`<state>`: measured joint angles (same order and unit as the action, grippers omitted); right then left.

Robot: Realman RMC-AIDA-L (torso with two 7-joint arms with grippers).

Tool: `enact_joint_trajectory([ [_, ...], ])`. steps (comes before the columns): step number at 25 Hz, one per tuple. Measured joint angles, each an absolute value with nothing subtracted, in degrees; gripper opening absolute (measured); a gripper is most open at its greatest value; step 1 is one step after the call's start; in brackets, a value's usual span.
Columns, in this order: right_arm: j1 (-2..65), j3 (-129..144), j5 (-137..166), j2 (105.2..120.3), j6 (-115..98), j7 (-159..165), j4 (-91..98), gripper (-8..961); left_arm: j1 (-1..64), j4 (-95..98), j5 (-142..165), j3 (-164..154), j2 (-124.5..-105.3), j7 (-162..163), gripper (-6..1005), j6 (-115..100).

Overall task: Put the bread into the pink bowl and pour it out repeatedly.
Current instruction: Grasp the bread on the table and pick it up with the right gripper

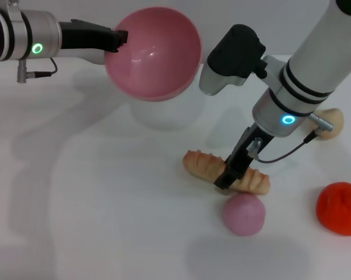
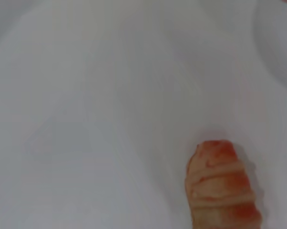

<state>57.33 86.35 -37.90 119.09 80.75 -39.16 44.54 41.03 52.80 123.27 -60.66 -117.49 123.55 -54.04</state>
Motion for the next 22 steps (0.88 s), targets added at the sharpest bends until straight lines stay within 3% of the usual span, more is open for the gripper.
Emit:
enact_joint_trajectory([
  [18, 57.9, 89.9, -35.6, 119.15, 73.8, -39.0, 43.6, 552, 41.8, 53.0, 123.5, -60.9, -117.46, 122.9, 47, -53.7],
  [22, 57.8, 91.4, -35.6, 119.17, 72.9, -39.3, 43.8, 427, 41.8, 53.0, 123.6, -60.9, -117.43, 122.9, 48, -53.6],
])
